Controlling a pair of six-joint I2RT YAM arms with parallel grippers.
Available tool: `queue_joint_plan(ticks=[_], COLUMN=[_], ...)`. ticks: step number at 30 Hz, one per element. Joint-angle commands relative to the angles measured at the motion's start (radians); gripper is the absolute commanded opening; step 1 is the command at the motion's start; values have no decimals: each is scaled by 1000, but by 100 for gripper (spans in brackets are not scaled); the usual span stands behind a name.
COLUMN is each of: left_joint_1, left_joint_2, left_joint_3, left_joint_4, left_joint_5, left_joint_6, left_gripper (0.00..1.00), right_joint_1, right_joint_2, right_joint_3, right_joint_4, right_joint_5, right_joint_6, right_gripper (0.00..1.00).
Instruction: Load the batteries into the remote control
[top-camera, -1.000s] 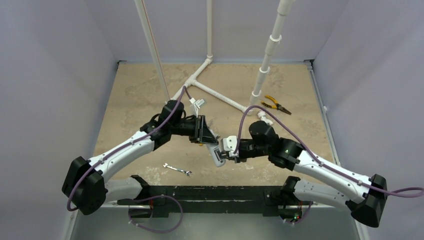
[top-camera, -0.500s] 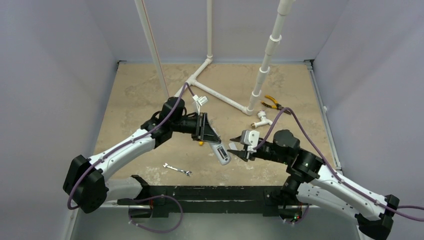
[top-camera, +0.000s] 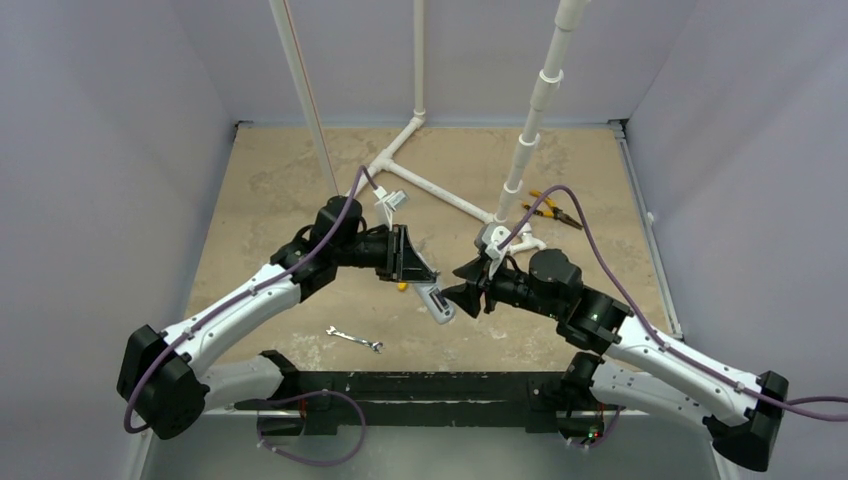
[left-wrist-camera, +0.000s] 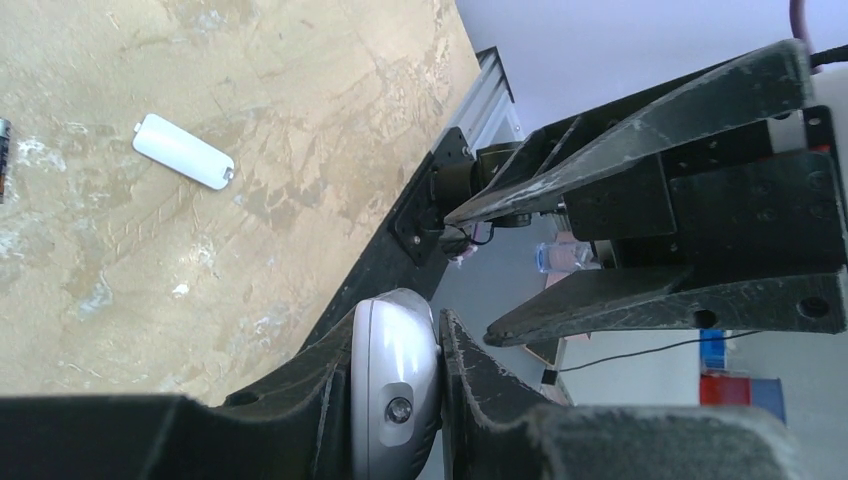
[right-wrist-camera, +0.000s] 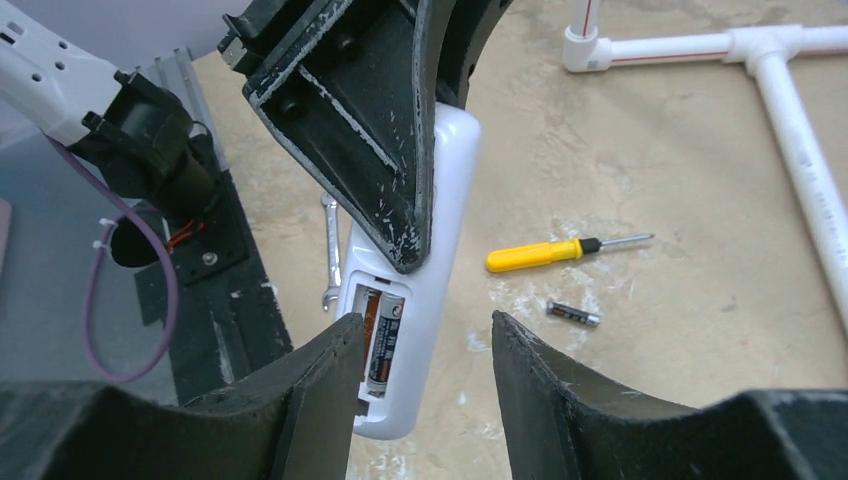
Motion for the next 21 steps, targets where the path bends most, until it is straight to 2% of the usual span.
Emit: queue_joint_plan(ticks=[1,8,21], left_joint_1=[-4,-3,-5], left_joint_2=[-30,-32,-40], left_joint_3=[27,22,34], left_joint_4=[17,24,24], left_joint_5=[-34,-29,-18], left_joint_6=[35,22,15], left_gripper=[0,0,0], right_joint_1=[-4,-4,-4], right_joint_2=[15,51,85], right_joint_3=[32,-13,-22], right_joint_4=[9,104,85], right_joint_5=[-35,-77,-47], right_joint_6=[124,165,137], right_gripper=[49,49,44])
